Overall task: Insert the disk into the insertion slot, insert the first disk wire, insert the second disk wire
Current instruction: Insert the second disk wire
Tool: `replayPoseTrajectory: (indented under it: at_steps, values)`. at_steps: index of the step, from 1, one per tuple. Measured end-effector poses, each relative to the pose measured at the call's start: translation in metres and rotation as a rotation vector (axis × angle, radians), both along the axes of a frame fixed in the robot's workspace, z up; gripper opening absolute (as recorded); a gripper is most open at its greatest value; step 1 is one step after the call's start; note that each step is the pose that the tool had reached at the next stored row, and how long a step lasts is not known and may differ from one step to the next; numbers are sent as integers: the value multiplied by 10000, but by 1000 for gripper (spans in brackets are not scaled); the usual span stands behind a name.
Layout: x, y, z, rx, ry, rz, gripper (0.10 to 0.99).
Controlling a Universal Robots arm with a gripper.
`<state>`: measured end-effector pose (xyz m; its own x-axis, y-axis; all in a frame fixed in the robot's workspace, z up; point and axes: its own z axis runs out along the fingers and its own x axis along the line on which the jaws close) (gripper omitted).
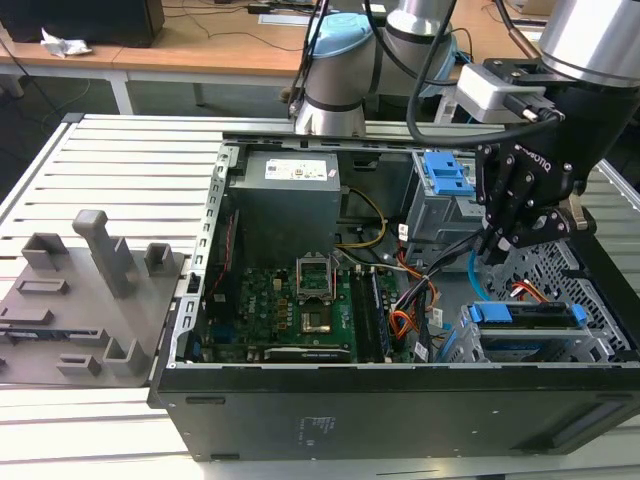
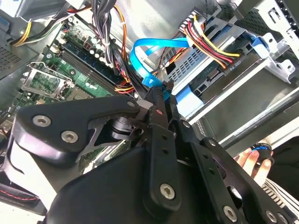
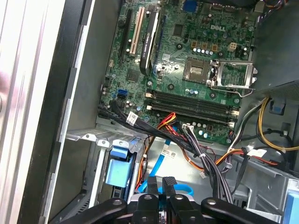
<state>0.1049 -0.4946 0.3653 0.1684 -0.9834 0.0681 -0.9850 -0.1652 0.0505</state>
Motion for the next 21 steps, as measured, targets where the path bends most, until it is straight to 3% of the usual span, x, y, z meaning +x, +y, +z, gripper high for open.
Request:
replayPoseTrajectory:
  at_steps: [9, 11, 16, 18, 21]
  values:
    - [3, -1, -1, 0, 0, -188, 161]
    - [3, 0, -2, -1, 1, -474, 161]
    - [3, 0, -12, -1, 1, -2173, 161]
    - [3, -1, -14, -1, 1, -2497, 161]
    - [3, 0, -14, 0, 0, -2542, 161]
